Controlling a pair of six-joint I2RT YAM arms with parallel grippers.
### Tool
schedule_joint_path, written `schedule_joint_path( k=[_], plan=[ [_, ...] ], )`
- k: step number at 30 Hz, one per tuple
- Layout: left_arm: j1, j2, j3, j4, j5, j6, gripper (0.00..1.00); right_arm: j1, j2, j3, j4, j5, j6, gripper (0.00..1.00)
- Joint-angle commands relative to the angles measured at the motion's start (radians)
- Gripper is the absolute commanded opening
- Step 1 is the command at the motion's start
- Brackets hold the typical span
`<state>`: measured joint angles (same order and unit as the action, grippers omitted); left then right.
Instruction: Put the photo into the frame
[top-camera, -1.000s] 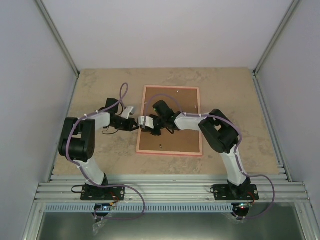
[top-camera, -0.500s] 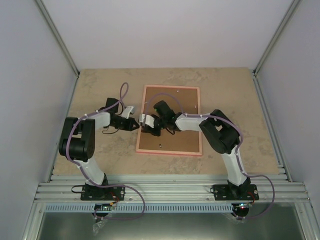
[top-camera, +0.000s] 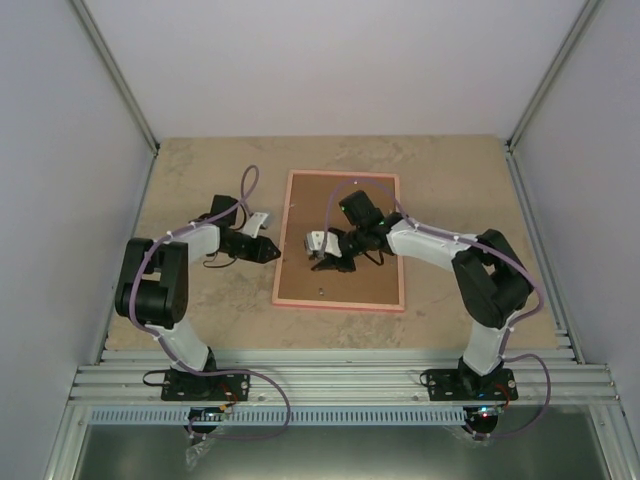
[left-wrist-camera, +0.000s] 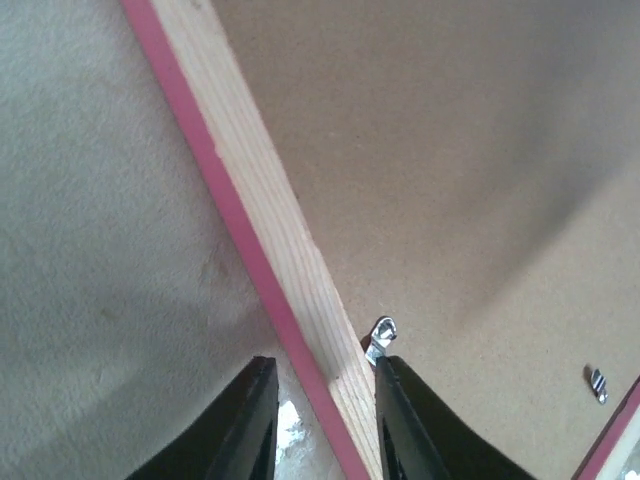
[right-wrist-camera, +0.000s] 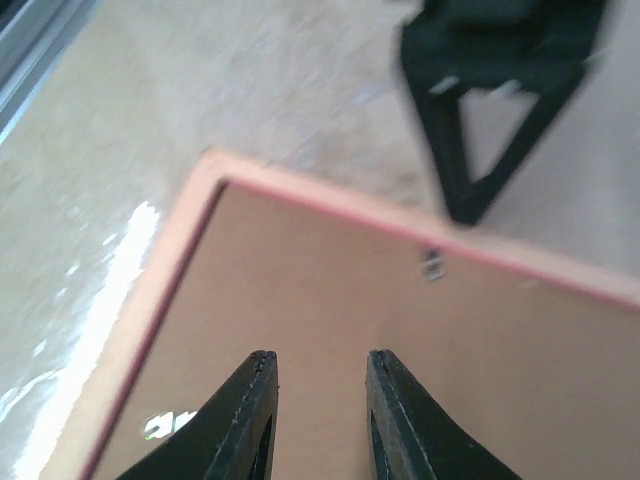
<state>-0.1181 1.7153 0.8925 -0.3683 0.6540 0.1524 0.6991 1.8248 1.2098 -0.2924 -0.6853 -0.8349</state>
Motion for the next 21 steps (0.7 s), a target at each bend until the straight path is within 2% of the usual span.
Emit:
schedule_joint_path(
  k=[1, 4, 10, 15, 21],
  plan=[
    [-0.009, 0.000, -0.004, -0.015, -0.030, 0.027, 0.34, 0.010, 0.054, 0.000, -0.153, -0.034, -0.081, 0.27],
    [-0.031, -0.007, -0.005, -0.028, -0.093, 0.044, 0.43, -0.035, 0.082, 0.031, -0.195, -0.076, -0.040, 0.26],
    [-0.070, -0.007, -0.019, -0.001, -0.160, 0.052, 0.43, -0.201, 0.085, 0.060, -0.183, -0.111, 0.077, 0.27],
    [-0.079, -0.004, 0.012, 0.021, -0.182, 0.055, 0.50, -0.353, 0.088, 0.104, -0.135, -0.047, 0.233, 0.27],
    [-0.097, -0.035, 0.086, 0.011, -0.217, 0.131, 0.57, -0.517, 0.112, 0.164, -0.123, 0.033, 0.362, 0.28]
  ],
)
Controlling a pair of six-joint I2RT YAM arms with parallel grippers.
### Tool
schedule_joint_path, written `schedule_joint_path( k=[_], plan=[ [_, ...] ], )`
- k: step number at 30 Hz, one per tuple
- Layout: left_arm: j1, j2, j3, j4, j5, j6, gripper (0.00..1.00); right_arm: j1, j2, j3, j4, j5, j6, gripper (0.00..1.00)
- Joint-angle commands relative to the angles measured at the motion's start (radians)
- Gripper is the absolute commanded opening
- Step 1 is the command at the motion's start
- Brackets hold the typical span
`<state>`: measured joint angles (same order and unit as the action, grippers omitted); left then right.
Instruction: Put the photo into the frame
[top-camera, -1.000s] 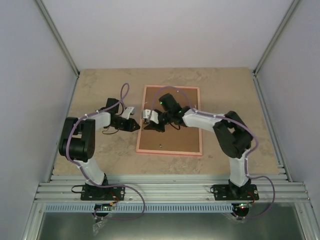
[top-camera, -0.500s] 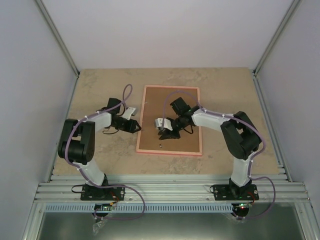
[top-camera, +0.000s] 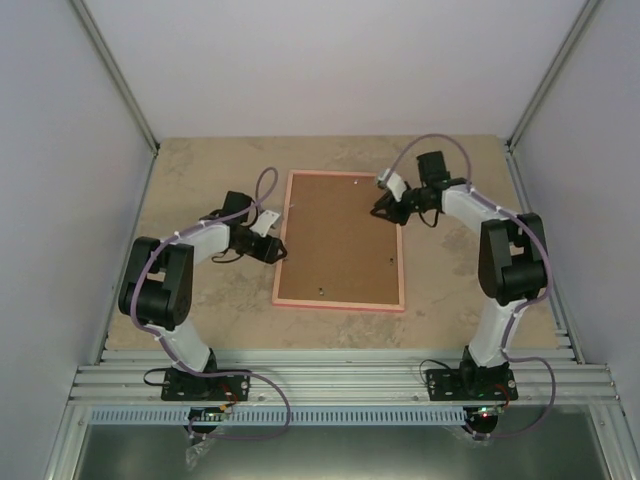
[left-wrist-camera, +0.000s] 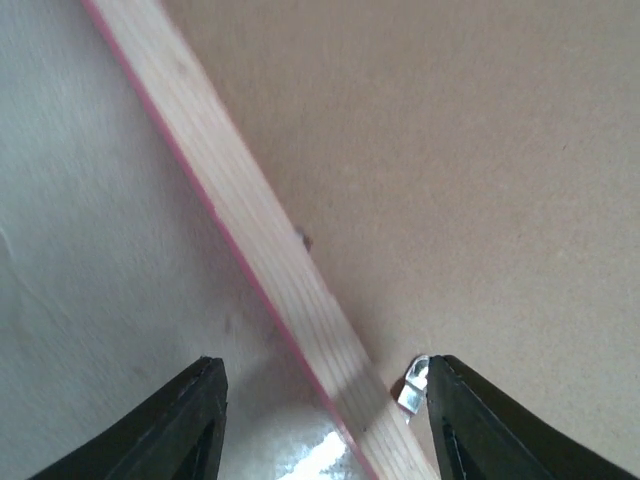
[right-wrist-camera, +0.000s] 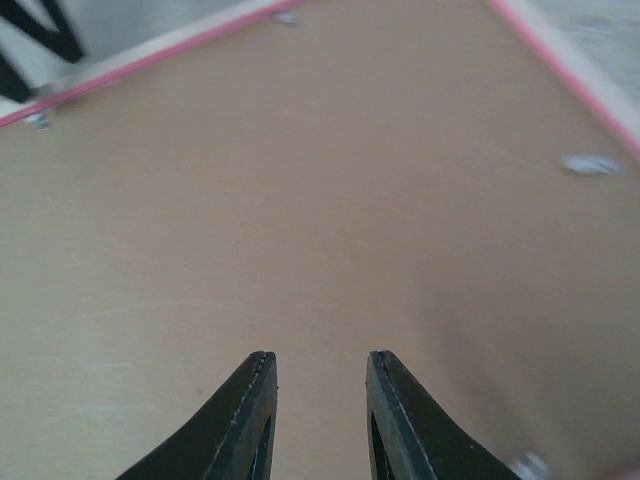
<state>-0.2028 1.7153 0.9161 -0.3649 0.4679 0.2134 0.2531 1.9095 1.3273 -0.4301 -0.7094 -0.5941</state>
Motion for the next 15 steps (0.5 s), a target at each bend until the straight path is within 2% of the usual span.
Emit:
schedule_joint_path(
  k=[1, 6, 10, 13, 15],
  plan=[
    [-0.016, -0.038, 0.080, -0.006, -0.022, 0.101, 0.58, -0.092, 0.033, 0.054, 0.011, 0.073, 0.142, 0.28],
    [-0.065, -0.036, 0.166, -0.097, 0.014, 0.290, 0.67, -0.172, 0.081, 0.061, -0.024, 0.131, 0.217, 0.32],
    [-0.084, -0.024, 0.243, -0.103, 0.039, 0.323, 0.76, -0.187, 0.146, 0.080, -0.014, 0.143, 0.276, 0.36],
    [-0.084, -0.024, 0.304, -0.092, 0.037, 0.314, 0.90, -0.188, 0.221, 0.139, -0.022, 0.116, 0.297, 0.36],
    [-0.084, -0.041, 0.334, -0.080, 0.003, 0.308, 0.95, -0.186, 0.274, 0.168, -0.030, 0.092, 0.307, 0.36]
  ],
)
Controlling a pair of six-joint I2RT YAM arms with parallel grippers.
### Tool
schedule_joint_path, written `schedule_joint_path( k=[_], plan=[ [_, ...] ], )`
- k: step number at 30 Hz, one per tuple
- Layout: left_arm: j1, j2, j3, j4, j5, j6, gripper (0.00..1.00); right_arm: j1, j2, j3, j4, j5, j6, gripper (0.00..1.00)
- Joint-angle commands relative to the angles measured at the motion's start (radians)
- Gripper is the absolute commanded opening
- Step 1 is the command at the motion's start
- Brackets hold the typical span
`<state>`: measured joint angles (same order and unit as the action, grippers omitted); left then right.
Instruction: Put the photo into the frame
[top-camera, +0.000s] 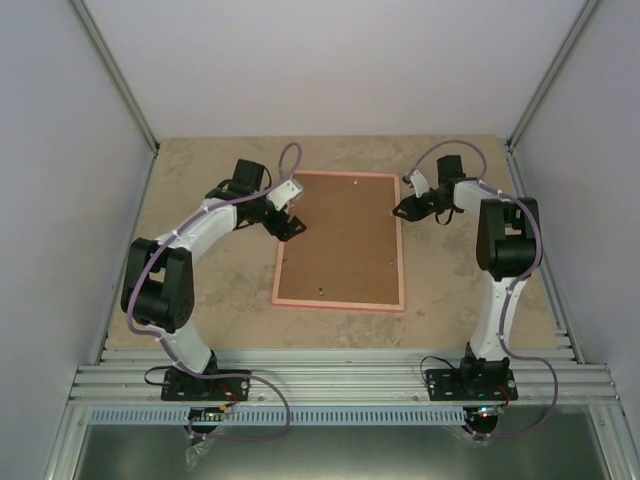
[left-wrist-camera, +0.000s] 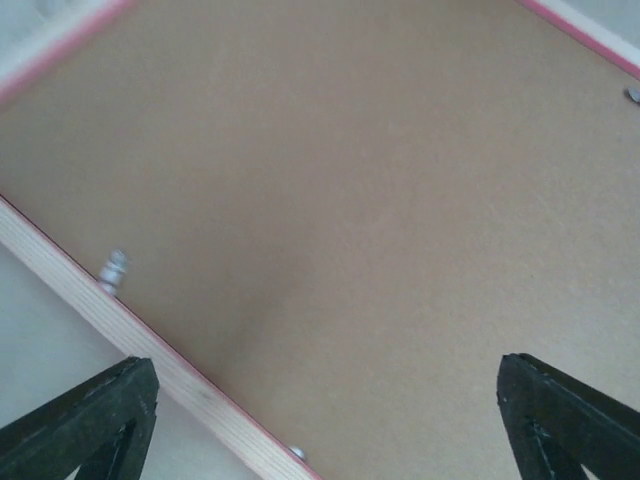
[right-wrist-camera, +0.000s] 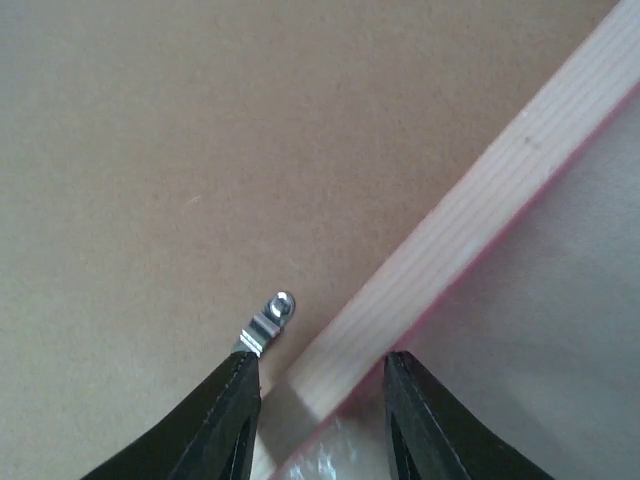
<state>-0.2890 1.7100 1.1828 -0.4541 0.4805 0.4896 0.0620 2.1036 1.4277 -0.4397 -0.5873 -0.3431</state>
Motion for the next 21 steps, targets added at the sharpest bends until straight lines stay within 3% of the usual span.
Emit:
schedule_joint_path(
  k=[1, 5, 10, 13, 18, 21],
  plan=[
    [0.003, -0.051, 0.076, 0.018, -0.028, 0.034, 0.98, 0.006, 0.099, 0.082, -0.025, -0.043, 0.058, 0.36],
    [0.029, -0.108, 0.082, 0.094, -0.045, 0.015, 1.00, 0.015, 0.149, 0.102, -0.027, -0.087, 0.059, 0.31],
    [0.057, 0.004, 0.275, -0.110, 0.031, 0.086, 0.99, 0.070, 0.166, 0.086, -0.016, -0.124, 0.066, 0.21],
    [0.045, 0.053, 0.319, -0.140, 0.049, 0.126, 0.98, 0.112, 0.163, 0.051, 0.010, -0.146, 0.111, 0.18],
    [-0.003, 0.149, 0.361, -0.149, 0.079, 0.169, 0.73, 0.145, 0.114, -0.086, 0.104, -0.192, 0.255, 0.16],
    [-0.044, 0.212, 0.386, -0.114, 0.093, 0.156, 0.67, 0.147, 0.090, -0.140, 0.135, -0.220, 0.321, 0.17]
  ],
)
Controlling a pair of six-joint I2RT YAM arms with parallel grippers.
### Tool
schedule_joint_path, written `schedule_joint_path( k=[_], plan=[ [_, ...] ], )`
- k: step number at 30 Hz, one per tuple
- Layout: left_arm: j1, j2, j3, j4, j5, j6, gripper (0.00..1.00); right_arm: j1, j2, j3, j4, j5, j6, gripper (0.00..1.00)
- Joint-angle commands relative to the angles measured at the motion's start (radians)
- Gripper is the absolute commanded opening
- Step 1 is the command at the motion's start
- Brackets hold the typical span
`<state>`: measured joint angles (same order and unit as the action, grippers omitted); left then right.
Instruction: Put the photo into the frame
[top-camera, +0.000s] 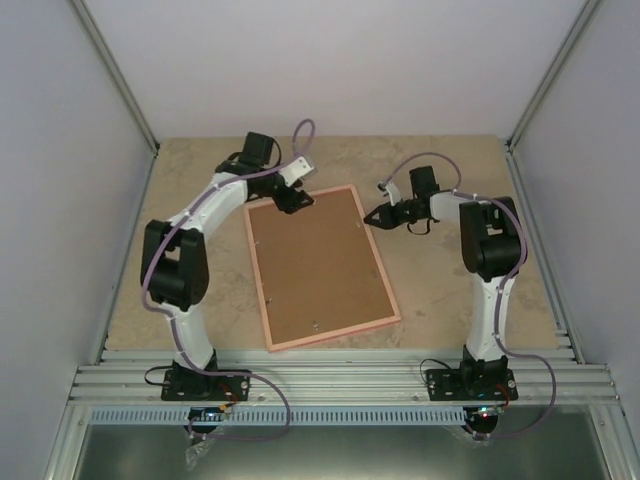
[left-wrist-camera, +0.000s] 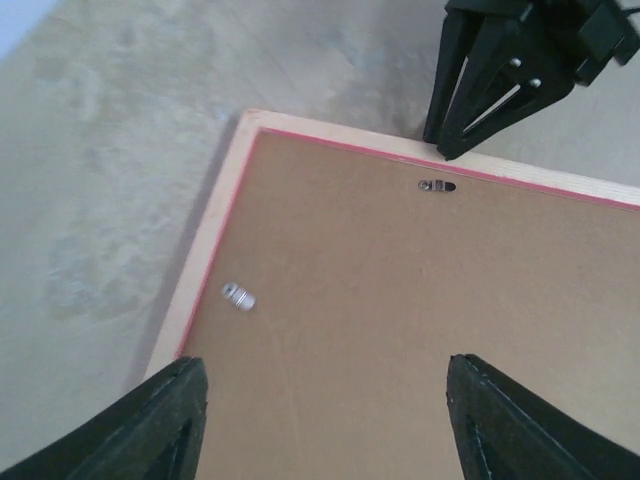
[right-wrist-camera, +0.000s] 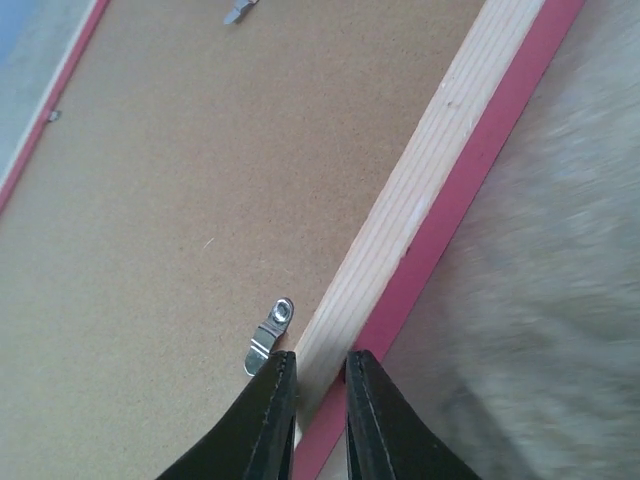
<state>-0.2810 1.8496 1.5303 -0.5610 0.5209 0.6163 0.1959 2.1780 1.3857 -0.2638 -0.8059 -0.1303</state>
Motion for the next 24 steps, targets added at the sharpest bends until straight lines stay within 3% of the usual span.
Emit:
schedule_joint_path(
  k=[1, 10, 17, 24],
  plan=[
    [-0.071, 0.096, 0.051, 0.003, 0.050, 0.024, 0.66, 0.013, 0.007, -0.112, -0.036, -0.012, 0.115, 0.17],
    [-0.169, 0.323, 0.189, 0.028, 0.036, 0.014, 0.52, -0.006, -0.132, -0.239, -0.019, -0.045, 0.067, 0.22],
    [-0.226, 0.401, 0.221, 0.052, 0.008, 0.055, 0.35, -0.010, -0.155, -0.295, -0.026, -0.071, 0.068, 0.23],
    [-0.274, 0.400, 0.171, 0.096, -0.010, 0.101, 0.31, -0.015, -0.135, -0.314, -0.020, -0.078, 0.090, 0.23]
  ],
)
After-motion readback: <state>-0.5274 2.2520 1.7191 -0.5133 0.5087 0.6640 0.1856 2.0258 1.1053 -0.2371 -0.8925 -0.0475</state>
